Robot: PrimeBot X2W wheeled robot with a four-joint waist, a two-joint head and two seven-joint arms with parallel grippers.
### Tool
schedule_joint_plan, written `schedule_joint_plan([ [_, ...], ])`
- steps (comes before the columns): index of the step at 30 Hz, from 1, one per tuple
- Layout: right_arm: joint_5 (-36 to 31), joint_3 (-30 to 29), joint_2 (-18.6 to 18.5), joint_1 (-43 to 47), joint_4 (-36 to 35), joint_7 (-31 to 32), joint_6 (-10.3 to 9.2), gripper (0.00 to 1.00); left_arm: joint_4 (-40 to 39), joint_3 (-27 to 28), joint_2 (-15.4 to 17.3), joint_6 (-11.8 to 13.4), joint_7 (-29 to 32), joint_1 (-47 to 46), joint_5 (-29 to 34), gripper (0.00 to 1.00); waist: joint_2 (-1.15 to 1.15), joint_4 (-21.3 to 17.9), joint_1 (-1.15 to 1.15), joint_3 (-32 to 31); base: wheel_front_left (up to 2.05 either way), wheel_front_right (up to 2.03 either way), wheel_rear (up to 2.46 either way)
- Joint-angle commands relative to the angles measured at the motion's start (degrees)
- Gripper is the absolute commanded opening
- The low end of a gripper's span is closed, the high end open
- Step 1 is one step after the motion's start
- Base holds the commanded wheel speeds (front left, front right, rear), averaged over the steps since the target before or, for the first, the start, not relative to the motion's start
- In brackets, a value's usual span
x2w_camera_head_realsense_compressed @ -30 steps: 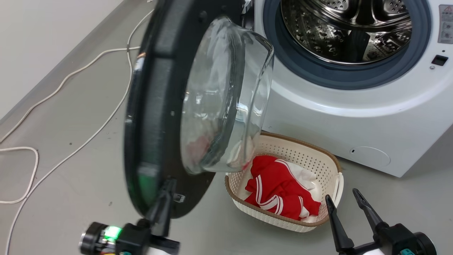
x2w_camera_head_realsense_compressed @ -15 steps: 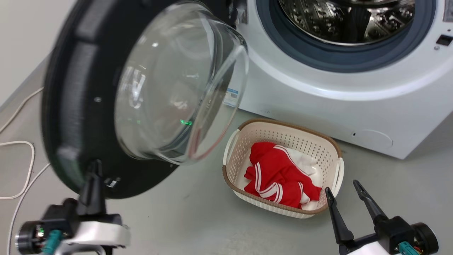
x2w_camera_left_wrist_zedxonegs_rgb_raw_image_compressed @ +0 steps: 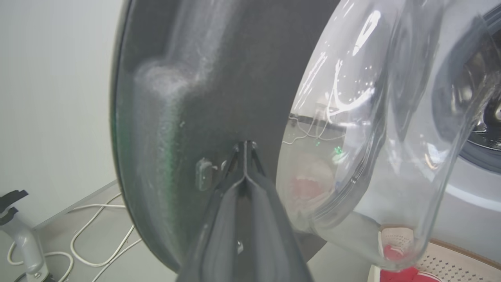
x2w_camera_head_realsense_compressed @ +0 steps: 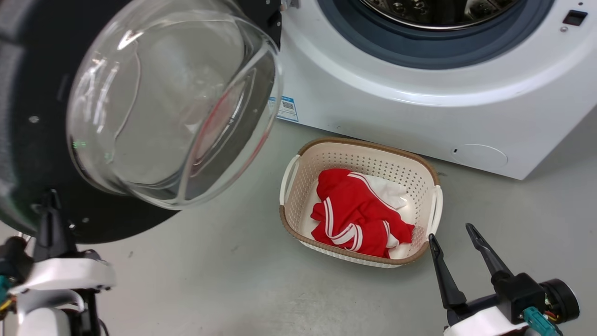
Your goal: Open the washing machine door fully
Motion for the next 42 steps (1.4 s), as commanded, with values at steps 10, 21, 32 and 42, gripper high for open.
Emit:
schedule_joint_plan([
  [10, -0.77, -0.01, 0.02, -1.37, 0.01, -0.11, -0.06, 1.00, 5.80, 8.50, 4.23, -1.35, -0.01, -7.07, 2.32, 0.00, 0.00, -2.46, -0.01, 0.65, 0.00, 0.00, 0.00],
  [21, -1.16, 0.10, 0.02, -2.12, -0.22, -0.11, -0.06, 1.00, 11.11, 11.72, 8.69, -2.28, 0.00, -12.31, 3.66, 0.00, 0.00, -4.14, -0.01, 1.68, 0.00, 0.00, 0.00],
  [32, -0.29, 0.29, 0.02, -2.46, 0.10, -0.11, -0.06, 1.00, 19.46, 12.96, 13.01, -2.77, 0.04, -14.74, 3.45, 0.00, 0.00, -6.25, -0.01, 1.30, 0.00, 0.00, 0.00],
  [42, 1.64, 0.45, 0.02, -1.03, -0.47, -0.11, -0.06, 1.00, 14.35, 12.42, 12.22, -2.84, 0.00, -9.59, 3.95, 0.00, 0.00, -6.91, -0.01, -2.38, 0.00, 0.00, 0.00],
])
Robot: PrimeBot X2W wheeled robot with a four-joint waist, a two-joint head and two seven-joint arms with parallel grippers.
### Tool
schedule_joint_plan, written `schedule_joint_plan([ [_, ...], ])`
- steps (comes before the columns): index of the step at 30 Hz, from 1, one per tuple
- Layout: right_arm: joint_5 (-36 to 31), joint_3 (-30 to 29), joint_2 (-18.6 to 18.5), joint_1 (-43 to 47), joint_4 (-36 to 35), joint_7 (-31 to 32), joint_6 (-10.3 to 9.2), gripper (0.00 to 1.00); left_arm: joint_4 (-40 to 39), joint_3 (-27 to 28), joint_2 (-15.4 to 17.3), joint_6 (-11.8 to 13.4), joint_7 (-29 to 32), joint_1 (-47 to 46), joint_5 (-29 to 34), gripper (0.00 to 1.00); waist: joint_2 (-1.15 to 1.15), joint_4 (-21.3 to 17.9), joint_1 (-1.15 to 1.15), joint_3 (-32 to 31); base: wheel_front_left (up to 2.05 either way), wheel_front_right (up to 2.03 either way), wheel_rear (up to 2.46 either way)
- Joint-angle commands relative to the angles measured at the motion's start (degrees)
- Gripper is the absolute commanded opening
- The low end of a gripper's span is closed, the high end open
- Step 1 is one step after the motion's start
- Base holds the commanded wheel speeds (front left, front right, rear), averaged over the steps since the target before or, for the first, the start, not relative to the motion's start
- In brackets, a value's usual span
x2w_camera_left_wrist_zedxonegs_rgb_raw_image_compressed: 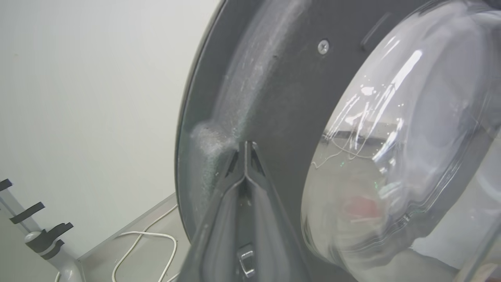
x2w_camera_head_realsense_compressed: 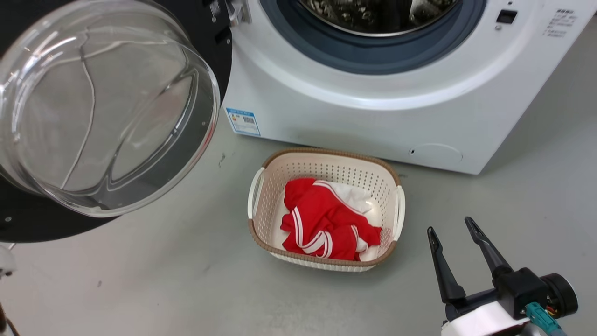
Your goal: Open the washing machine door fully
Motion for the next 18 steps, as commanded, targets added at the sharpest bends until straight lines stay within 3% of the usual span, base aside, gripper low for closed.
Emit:
schedule_joint_plan([
  [1, 0.56, 0.07, 0.02, 0.75, -0.31, -0.11, -0.06, 1.00, -1.30, -0.31, -0.53, 0.01, -0.14, 1.40, 0.30, 0.00, 0.00, -0.14, 0.00, -1.19, 0.00, 0.00, 0.00],
  [4, 1.26, 0.08, 0.02, 1.32, -0.50, -0.11, -0.06, 1.00, -5.08, -1.28, -1.40, 0.00, -0.15, 4.19, 0.54, 0.00, 0.00, -0.26, 0.00, -2.99, 0.00, 0.00, 0.00],
  [7, 1.95, -0.11, 0.02, 2.24, -0.90, -0.10, -0.06, 1.00, -10.94, -2.71, -4.89, 0.03, -0.14, 7.96, 2.14, 0.00, 0.00, -0.31, 0.00, -4.78, 0.00, 0.00, 0.00],
  [14, 3.35, -0.78, 0.03, 4.24, -1.78, -0.10, -0.06, 1.00, -21.82, -6.93, -9.02, 0.02, -0.14, 14.77, 4.78, 0.00, 0.00, -0.47, 0.00, -8.37, 0.00, 0.00, 0.00],
  [15, 4.29, -1.28, 0.03, 5.72, -2.43, -0.10, -0.06, 1.00, -27.01, -11.89, -10.41, 0.00, -0.14, 18.66, 5.04, 0.00, 0.00, -0.95, 0.00, -10.66, 0.00, 0.00, 0.00],
  [18, 4.27, -1.75, 0.03, 6.31, -3.15, -0.10, -0.06, 1.00, -29.71, -14.97, -11.31, 0.00, -0.14, 20.72, 4.86, 0.00, 0.00, -1.92, 0.00, -11.69, 0.00, 0.00, 0.00],
])
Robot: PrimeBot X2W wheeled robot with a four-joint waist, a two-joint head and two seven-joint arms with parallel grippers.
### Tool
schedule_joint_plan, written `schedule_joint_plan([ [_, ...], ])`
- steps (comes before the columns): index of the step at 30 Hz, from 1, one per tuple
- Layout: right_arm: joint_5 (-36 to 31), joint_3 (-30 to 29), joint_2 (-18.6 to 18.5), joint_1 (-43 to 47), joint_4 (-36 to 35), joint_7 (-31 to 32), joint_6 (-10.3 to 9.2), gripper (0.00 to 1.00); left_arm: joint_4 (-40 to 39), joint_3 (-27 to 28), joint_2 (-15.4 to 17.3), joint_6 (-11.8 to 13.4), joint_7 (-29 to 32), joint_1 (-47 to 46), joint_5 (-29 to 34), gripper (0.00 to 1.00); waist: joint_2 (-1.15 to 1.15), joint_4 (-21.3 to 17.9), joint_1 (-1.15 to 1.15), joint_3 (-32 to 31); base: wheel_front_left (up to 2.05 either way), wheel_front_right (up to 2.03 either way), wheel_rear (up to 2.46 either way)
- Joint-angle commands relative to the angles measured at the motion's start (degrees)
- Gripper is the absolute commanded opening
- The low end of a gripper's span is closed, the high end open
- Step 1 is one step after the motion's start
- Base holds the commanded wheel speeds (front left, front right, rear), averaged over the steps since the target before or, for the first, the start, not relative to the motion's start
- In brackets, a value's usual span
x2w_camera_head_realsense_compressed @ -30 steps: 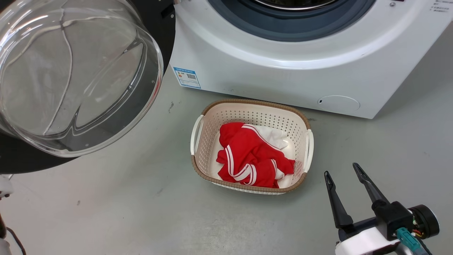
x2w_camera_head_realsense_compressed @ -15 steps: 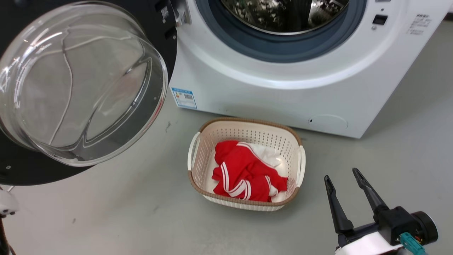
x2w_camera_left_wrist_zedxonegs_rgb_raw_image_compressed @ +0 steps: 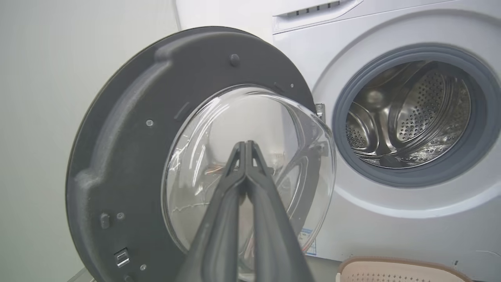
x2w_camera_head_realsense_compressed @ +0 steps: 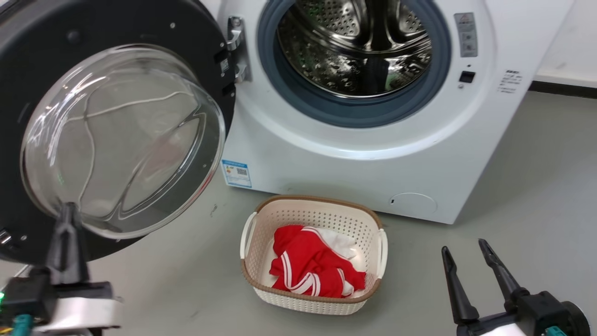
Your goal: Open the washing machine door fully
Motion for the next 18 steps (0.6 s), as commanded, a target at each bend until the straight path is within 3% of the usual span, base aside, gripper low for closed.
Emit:
schedule_joint_plan([
  [1, 0.28, -0.44, 0.05, 0.71, -0.56, -0.09, -0.06, 1.00, -1.06, -1.35, -0.41, 0.00, -0.13, 1.15, 0.03, 0.00, 0.00, -1.10, 0.01, -0.85, 0.00, 0.00, 0.00],
  [8, -0.06, -2.41, 0.05, 1.51, -2.57, -0.09, -0.06, 1.00, -4.66, -5.89, -2.96, 0.29, -0.13, 4.87, -0.24, 0.00, 0.00, -5.82, 0.01, -1.71, 0.00, 0.00, 0.00],
  [14, 0.38, -3.60, 0.05, 2.64, -3.04, -0.09, -0.06, 1.00, -2.97, -9.80, -4.05, 0.40, -0.13, 6.77, -0.07, 0.00, 0.00, -9.40, 0.01, -1.81, 0.00, 0.00, 0.00],
  [16, 0.52, -3.93, 0.04, 2.71, -3.15, -0.09, -0.06, 1.00, -2.23, -10.56, -4.24, 0.68, -0.13, 7.13, -0.11, 0.46, 0.00, -10.42, 0.01, -1.74, 0.00, 0.00, 0.00],
  [17, 0.61, -4.05, 0.05, 2.82, -3.17, -0.09, -0.06, 1.00, -1.86, -10.94, -4.28, 0.87, -0.13, 7.41, 0.18, 0.99, 0.00, -10.86, 0.01, -1.69, 0.00, 0.00, 0.00],
  [18, 0.62, -4.19, 0.05, 2.90, -3.19, -0.09, -0.06, 1.00, -1.72, -11.31, -4.36, 1.07, -0.14, 7.46, 0.22, 1.00, 0.00, -11.29, 0.01, -1.61, 0.00, 0.00, 0.00],
])
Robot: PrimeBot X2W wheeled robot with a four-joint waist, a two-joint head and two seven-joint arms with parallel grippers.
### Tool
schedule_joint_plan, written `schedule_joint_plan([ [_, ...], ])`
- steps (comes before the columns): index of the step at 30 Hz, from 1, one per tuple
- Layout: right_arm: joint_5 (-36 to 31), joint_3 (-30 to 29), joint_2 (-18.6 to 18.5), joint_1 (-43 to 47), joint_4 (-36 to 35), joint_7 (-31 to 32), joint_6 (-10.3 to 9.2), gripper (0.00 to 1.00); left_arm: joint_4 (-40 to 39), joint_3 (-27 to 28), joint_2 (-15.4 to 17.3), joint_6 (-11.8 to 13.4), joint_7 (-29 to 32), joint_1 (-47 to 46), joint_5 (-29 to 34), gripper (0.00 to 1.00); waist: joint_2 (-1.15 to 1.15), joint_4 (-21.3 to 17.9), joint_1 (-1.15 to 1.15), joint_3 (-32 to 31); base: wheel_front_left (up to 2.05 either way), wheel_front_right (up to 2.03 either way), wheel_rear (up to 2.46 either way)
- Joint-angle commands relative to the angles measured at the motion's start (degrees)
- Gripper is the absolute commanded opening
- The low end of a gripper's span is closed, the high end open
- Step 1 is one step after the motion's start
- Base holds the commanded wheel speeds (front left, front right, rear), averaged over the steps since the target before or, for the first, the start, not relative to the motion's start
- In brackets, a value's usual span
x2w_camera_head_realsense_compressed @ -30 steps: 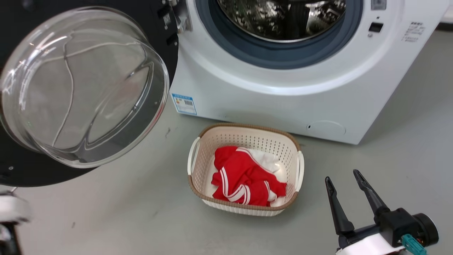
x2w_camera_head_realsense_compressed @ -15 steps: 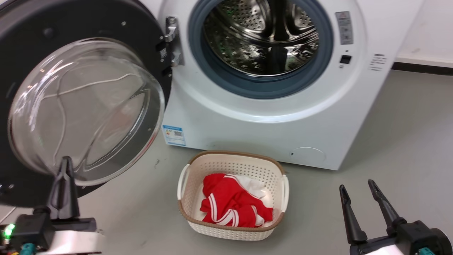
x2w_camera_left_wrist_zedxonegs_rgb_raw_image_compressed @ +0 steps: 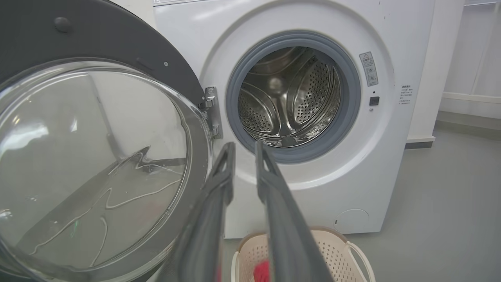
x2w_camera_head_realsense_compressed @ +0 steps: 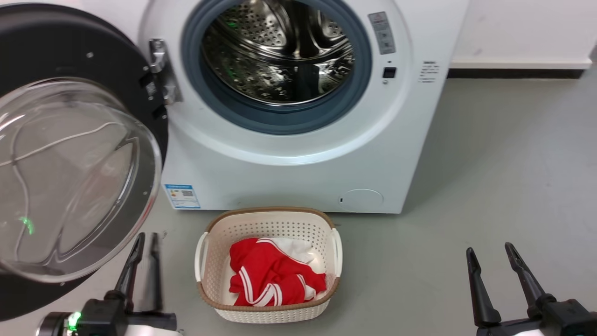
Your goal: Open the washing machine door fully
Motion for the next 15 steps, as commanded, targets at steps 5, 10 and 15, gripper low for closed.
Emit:
schedule_joint_plan([
  [5, 0.63, -0.19, 0.06, 0.66, -0.10, -0.10, -0.06, 1.00, 1.19, -1.58, -0.37, 1.86, -0.14, 1.59, 0.60, 1.00, 0.00, -2.51, 0.01, 0.32, 0.00, 0.00, 0.00],
  [10, 1.06, -0.42, 0.06, 0.84, 0.10, -0.10, -0.06, 1.00, 3.18, -2.04, -0.61, 3.09, -0.14, 2.29, 0.39, 1.00, 0.00, -3.34, 0.01, 0.27, 0.00, 0.00, 0.00],
  [15, 1.30, -0.75, 0.06, 0.83, 0.18, -0.10, -0.06, 1.00, 3.33, -2.29, -0.64, 3.28, -0.14, 2.16, -0.05, 1.00, 0.00, -3.46, 0.01, 0.36, 0.00, 0.00, 0.00],
])
